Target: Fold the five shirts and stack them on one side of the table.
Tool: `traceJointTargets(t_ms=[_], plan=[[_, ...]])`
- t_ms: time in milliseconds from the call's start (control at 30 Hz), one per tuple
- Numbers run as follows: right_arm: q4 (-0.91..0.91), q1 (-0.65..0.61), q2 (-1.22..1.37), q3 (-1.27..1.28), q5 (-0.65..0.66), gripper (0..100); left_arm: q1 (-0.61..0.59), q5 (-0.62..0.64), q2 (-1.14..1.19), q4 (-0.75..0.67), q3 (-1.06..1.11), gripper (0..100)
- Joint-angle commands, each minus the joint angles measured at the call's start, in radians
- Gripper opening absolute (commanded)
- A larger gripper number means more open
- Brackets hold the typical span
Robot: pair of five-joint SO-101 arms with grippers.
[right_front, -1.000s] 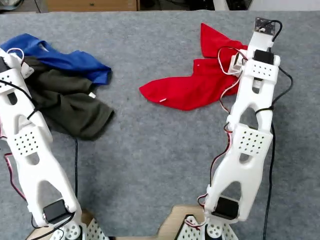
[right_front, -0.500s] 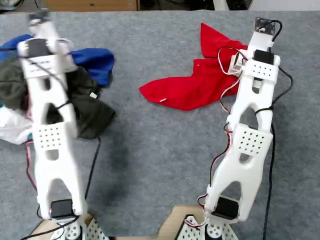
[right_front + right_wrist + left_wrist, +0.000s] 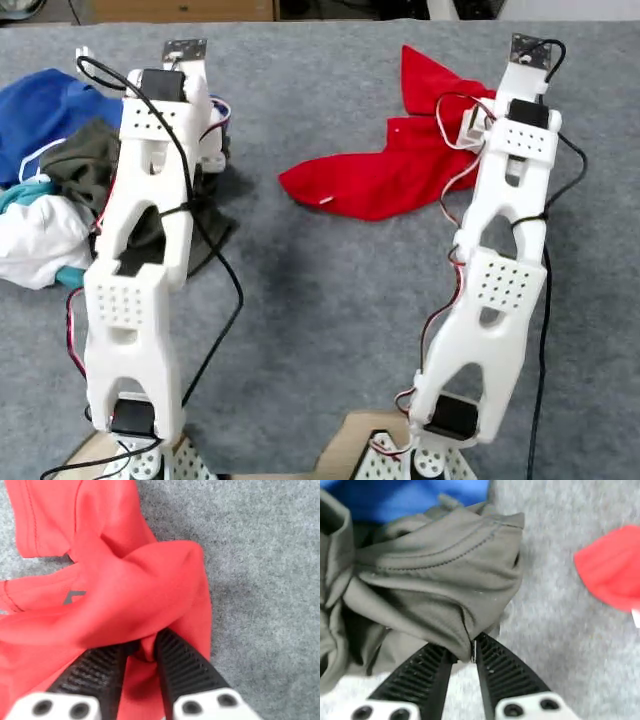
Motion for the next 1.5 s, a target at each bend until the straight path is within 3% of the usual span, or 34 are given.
traceJointTargets(t_ms=[0,333,700,1233,1467], plan=[[-0.020,-0.025,-0.005,-0.045,-0.011,0.9,0.003,0.003,-0.139,-0.087,0.106,2],[-0.015,-0.027,-0.005,-0.045,-0.011,0.9,-0.130,0.011,-0.042,-0.621,0.295,2],[-0.014,-0.027,-0.005,-0.045,-0.011,0.9,-0.218,0.011,0.237,-0.779,0.132,2],[-0.017,-0.027,0.015,-0.056,-0.011,0.9,-0.224,0.009,0.545,-0.767,-0.358,2],[-0.018,-0.027,0.015,-0.056,-0.011,0.9,-0.221,0.005,0.536,-0.445,-0.601,2]])
